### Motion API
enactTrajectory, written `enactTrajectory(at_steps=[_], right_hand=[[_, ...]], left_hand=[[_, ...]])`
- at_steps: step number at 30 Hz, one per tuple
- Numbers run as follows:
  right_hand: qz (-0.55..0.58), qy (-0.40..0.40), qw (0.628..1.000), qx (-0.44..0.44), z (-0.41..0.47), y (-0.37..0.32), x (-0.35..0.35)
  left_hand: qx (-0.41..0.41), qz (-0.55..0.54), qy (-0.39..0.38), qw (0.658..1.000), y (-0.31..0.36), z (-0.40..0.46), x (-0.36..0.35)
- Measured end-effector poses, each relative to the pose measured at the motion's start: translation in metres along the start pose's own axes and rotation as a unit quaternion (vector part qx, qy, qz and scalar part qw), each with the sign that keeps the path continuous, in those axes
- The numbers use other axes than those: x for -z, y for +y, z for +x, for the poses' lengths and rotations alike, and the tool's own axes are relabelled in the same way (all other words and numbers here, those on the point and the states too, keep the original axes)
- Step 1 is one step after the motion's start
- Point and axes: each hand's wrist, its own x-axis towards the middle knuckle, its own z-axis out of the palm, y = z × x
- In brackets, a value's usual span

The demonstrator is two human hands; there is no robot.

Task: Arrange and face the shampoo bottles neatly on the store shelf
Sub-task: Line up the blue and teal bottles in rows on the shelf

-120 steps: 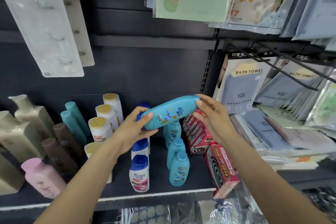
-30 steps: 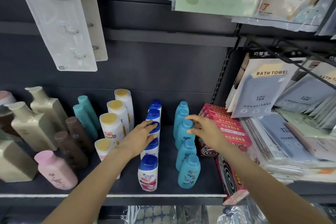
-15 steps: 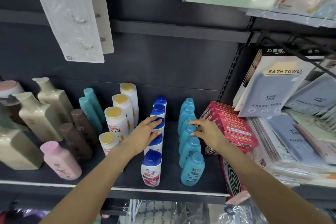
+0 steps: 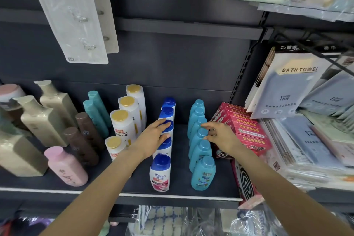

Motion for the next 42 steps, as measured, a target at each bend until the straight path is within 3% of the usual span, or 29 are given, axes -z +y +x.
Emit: enactTrajectory(at_steps=[6,12,16,26,34,39,42], right_hand=[[-0.027,0.073,0.996,0.043,-0.017,-0.01,0.008],[-0.047,-0.036,0.998,0.005,-0.029,-0.012,0.007],[-0.068,-0.056,0.996,-0.012,-0.026,-0.011,0.002],[-0.074,-0.026,0.997,-0.009,-0.028,-0.017,-0.003],[-0.05,0.048,0.994,0.081,-0.033,-0.057,0.031],[0.03,0.121,0.986,0.11,-0.035,-0.071,0.053],[0.169,0.151,0.969,0.097,-0.039,-0.073,0.062]], left_hand=[[-0.018,0.028,0.038,0.999,0.005,-0.005,0.001],[-0.006,0.048,0.027,0.998,0.004,-0.011,-0.002],[0.009,0.034,0.01,0.999,0.004,-0.013,-0.004],[0.022,0.033,0.009,0.999,0.008,-0.012,-0.003],[0.014,0.065,0.004,0.998,0.009,-0.011,0.003],[0.0,0.055,0.028,0.998,0.017,-0.013,0.01],[-0.022,-0.005,0.054,0.998,0.027,-0.015,0.016]])
